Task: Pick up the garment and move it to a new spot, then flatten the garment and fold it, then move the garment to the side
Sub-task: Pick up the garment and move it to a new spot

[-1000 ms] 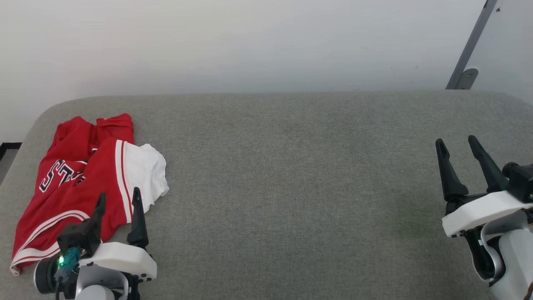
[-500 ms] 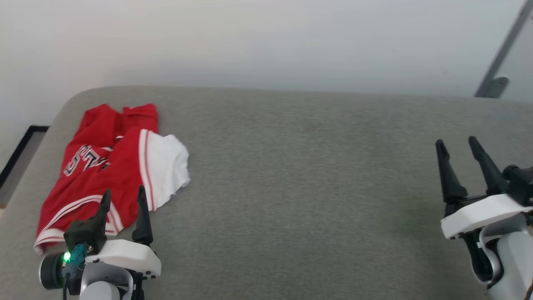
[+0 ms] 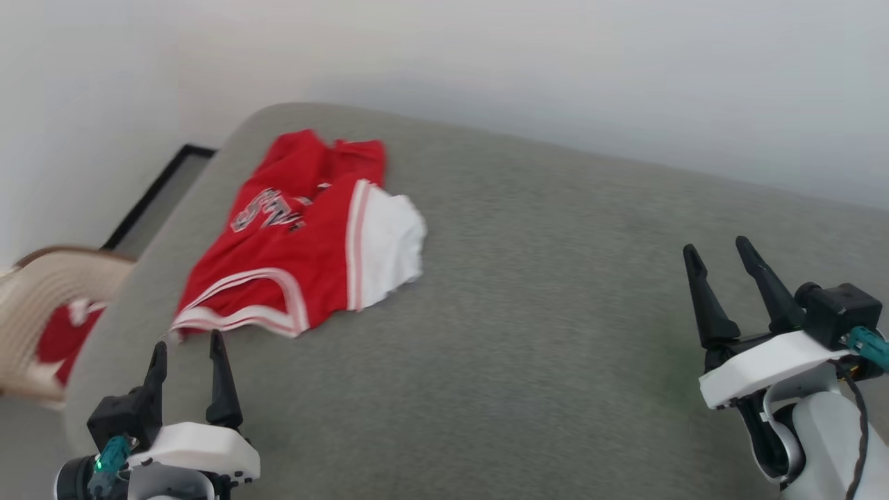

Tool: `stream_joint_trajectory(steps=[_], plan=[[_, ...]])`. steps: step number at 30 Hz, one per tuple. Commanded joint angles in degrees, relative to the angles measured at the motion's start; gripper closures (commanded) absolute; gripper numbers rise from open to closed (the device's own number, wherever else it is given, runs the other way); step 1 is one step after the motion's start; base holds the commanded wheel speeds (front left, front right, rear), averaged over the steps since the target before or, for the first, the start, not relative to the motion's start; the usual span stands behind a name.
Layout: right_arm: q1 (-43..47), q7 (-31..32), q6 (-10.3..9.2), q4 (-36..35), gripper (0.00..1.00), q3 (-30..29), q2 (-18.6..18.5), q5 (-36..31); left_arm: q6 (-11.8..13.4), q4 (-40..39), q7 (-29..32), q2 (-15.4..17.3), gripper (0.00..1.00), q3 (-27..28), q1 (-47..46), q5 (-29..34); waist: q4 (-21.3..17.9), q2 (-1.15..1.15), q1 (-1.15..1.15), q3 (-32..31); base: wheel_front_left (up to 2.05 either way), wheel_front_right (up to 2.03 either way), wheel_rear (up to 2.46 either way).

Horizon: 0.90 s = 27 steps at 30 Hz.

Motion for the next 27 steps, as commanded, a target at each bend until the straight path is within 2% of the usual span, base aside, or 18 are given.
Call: stream_joint_trajectory(steps=[1, 9, 19, 25, 27], plan=[[-0.19, -0.27, 0.0, -0.09, 0.0, 0.19, 0.32, 0.19, 0.31, -0.46, -0.12, -0.12, 0.0, -0.05, 0.51, -0.08, 3.19, 0.0, 0.0, 0.58, 0.0, 0.0, 0.0], [-0.41, -0.27, 0.0, 0.0, 0.0, 2.38, 1.08, 0.68, 2.56, -2.96, -0.12, -0.2, 0.0, -1.47, 2.75, -3.03, 10.27, 0.0, 0.0, 1.23, 0.0, 0.0, 0.0], [-3.59, -0.27, 0.0, 0.96, 0.0, 6.47, 2.41, 1.62, 6.35, -8.52, -0.12, -0.15, 0.0, -3.49, 6.98, -4.64, 11.57, 0.0, 0.0, 3.0, 0.0, 0.0, 0.0], [-2.92, -0.27, 0.0, 0.43, 0.0, 5.85, 2.53, 1.95, 4.29, -7.26, -0.13, -0.17, 0.0, -4.96, 5.04, -2.85, 10.83, 0.0, 0.0, 3.73, 0.0, 0.0, 0.0], [-2.84, -0.27, 0.0, 0.22, 0.0, 5.86, 2.54, 1.75, 2.74, -6.39, -0.13, 0.35, 0.0, -5.12, 3.19, -1.79, 9.15, 0.0, 0.0, 4.56, 0.0, 0.0, 0.0]])
